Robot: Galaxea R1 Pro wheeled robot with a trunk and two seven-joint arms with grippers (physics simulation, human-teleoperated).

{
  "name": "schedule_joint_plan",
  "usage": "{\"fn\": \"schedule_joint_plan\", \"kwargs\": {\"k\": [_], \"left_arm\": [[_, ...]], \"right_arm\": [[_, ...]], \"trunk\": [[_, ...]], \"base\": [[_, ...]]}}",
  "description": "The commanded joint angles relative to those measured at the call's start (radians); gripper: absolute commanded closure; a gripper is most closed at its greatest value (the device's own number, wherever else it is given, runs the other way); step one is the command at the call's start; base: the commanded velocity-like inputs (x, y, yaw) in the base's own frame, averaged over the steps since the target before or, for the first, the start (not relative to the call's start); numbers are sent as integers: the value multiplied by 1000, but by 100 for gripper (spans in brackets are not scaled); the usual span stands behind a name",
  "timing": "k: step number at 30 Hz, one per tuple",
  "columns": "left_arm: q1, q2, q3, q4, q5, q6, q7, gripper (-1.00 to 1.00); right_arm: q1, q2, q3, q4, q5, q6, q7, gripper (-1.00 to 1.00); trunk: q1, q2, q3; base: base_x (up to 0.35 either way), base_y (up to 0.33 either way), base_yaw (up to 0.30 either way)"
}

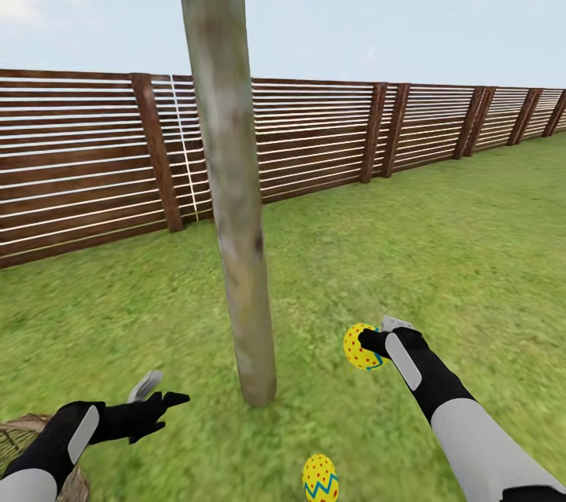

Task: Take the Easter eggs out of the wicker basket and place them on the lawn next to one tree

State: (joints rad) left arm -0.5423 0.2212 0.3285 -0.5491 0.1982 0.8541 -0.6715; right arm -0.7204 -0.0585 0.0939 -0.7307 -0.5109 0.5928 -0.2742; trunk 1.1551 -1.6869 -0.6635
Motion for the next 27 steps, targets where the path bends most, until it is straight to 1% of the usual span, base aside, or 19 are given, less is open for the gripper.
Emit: {"fn": "schedule_joint_plan", "kwargs": {"k": [1,3,4,6,12,15,17,21,27], "left_arm": [[-1,1,4,0,-1,6,-7,-100],[-1,8,6,0,-1,6,-29,-100],[-1,17,12,0,-1,7,-52,-100],[-1,23,19,0,-1,8,-72,-100],[-1,29,28,0,-1,13,-84,-100],[-1,41,62,0,0,21,-105,-100],[-1,45,70,0,-1,27,-130,-100],[-1,54,73,0,-2,41,-157,-100],[-1,54,74,1,-1,42,-160,-100]], "right_arm": [[-1,-1,6,-1,-11,2,-10,100],[-1,-1,6,-1,-11,1,-10,100],[-1,-1,5,-1,-11,0,-10,100],[-1,-1,3,-1,-11,3,-11,100],[-1,1,3,7,-11,3,-25,100],[-1,1,1,12,-11,-1,-22,100],[-1,2,1,13,-11,-2,-22,100],[-1,1,1,13,-11,-2,-22,100],[-1,0,-2,11,-12,-23,-23,100]], "trunk": [[4,-8,-4],[12,-22,-10],[15,-29,-14],[23,-43,-20],[46,-85,-39],[58,-106,-48],[65,-120,-54],[81,-148,-67],[104,-190,-86]], "base": [[0,0,0],[0,0,0],[0,0,0],[0,0,0],[0,0,0],[0,0,0],[0,0,0],[0,0,0],[0,0,0]]}}
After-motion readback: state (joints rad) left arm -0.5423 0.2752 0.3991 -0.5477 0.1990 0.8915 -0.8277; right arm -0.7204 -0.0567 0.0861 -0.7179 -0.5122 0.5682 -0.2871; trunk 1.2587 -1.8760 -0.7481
